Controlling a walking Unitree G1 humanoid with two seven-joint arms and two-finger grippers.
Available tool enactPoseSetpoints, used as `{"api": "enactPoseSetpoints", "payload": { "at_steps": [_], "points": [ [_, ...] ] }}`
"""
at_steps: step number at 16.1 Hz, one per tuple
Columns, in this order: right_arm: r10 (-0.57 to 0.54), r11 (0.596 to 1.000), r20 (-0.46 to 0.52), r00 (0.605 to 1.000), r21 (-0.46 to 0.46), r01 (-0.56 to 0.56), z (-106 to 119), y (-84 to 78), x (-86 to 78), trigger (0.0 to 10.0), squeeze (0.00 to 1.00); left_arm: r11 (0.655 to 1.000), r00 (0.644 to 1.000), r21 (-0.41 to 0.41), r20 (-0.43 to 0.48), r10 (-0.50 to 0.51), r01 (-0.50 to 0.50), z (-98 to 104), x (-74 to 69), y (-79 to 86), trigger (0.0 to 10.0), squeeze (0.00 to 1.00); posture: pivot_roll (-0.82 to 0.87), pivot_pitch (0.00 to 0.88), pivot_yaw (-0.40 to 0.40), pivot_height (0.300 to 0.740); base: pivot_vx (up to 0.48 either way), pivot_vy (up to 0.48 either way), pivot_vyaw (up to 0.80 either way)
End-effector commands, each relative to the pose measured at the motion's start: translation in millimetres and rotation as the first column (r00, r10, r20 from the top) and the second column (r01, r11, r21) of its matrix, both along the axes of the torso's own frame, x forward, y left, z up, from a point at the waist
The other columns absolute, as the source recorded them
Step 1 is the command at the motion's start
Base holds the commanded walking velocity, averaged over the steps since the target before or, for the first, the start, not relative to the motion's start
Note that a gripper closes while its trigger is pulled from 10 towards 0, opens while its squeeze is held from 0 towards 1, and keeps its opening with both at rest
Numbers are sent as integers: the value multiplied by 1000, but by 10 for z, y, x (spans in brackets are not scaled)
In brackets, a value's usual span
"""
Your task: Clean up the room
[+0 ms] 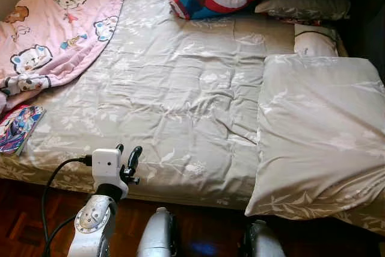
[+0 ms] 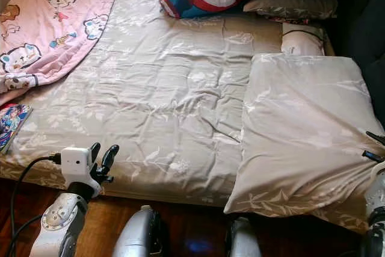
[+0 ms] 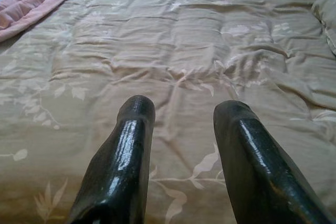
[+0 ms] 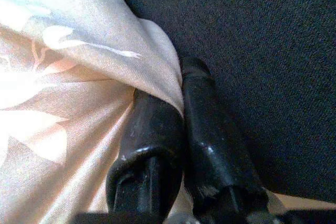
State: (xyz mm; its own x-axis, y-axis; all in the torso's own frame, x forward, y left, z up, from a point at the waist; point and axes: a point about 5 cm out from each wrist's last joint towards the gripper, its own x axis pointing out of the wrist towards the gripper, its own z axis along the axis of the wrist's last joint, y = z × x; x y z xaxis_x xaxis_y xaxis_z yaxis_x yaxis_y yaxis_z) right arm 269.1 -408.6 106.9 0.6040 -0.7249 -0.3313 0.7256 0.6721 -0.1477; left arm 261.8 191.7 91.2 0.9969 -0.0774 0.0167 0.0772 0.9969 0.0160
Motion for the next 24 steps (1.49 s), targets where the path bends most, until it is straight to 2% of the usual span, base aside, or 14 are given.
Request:
{"api": "enactPoseSetpoints", "payload": {
  "at_steps": [1, 5, 6, 7, 8, 10, 11, 12, 15, 17, 18, 19, 21, 24],
  "points": [
    [-47, 995, 10, 999, -84, 48, 156, -165, -79, 10000, 0, 1000, 999, 5, -35, 3, -3, -61, -51, 25, 10000, 0, 33, 208, 38, 663, 0, 0, 0],
    [-40, 997, 22, 999, -65, 41, 87, -92, -49, 10000, 0, 1000, 999, 10, -36, 2, -2, -47, -48, 52, 10000, 0, 46, 210, 46, 663, 0, 0, 0],
    [-33, 996, 23, 999, -78, 34, 101, -85, -34, 10000, 282, 1000, 999, 12, -35, 4, -3, -41, -48, 69, 10000, 0, 47, 209, 47, 663, 0, 0, 0],
    [-26, 995, 28, 999, -95, 28, 132, -82, -13, 10000, 765, 1000, 999, 14, -36, 6, -5, -41, -47, 79, 10000, 0, 47, 207, 47, 663, 0, 0, 0],
    [-4, 987, 31, 1000, -158, 9, 212, -86, 24, 10000, 1000, 1000, 999, 15, -35, 7, -6, -42, -44, 80, 10000, 0, 47, 206, 46, 663, 0, 0, 0],
    [14, 964, 52, 999, -266, 0, 349, -87, 74, 10000, 1000, 1000, 999, 14, -34, 7, -6, -39, -40, 67, 10000, 0, 44, 205, 46, 663, 0, 0, 0],
    [32, 954, 77, 997, -301, -7, 404, -74, 102, 10000, 161, 1000, 999, 12, -34, 6, -5, -43, -41, 56, 10000, 0, 45, 204, 45, 663, 0, 0, 0],
    [44, 951, 96, 994, -309, -12, 421, -54, 122, 10000, 0, 1000, 999, 10, -35, 6, -5, -46, -42, 54, 10000, 0, 43, 204, 44, 663, 0, 0, 0],
    [272, 936, 141, 952, -269, -227, 313, 289, 345, 10000, 0, 1000, 999, 6, -41, 6, -6, -67, -44, 49, 10000, 0, 38, 197, 38, 663, 0, 0, 0],
    [413, 900, 190, 891, -237, -366, 104, 665, 441, 10000, 0, 1000, 999, -2, -47, 10, -10, -100, -24, 35, 10000, 0, 31, 189, 31, 663, 0, 0, 0],
    [448, 877, 148, 882, -266, -400, 12, 773, 432, 10000, 0, 1000, 999, -6, -53, 6, -6, -119, -11, 21, 10000, 0, 34, 186, 32, 672, 0, 0, 0],
    [440, 882, 130, 889, -252, -400, -80, 828, 407, 10000, 0, 1000, 999, -9, -53, 1, -1, -124, 4, 13, 10000, 0, 30, 181, 31, 682, 0, 0, 0],
    [504, 862, 150, 851, -153, -483, -316, 1052, 363, 10000, 0, 999, 999, -33, -47, 14, -16, -104, 64, 40, 10000, 0, 29, 167, 29, 707, 0, 0, 0],
    [524, 852, 130, 842, -79, -518, -555, 1264, 297, 10000, 0, 994, 992, -80, -109, 61, -70, -272, 39, 105, 10000, 0, 26, 145, 22, 740, 0, 0, 0]
  ]
}}
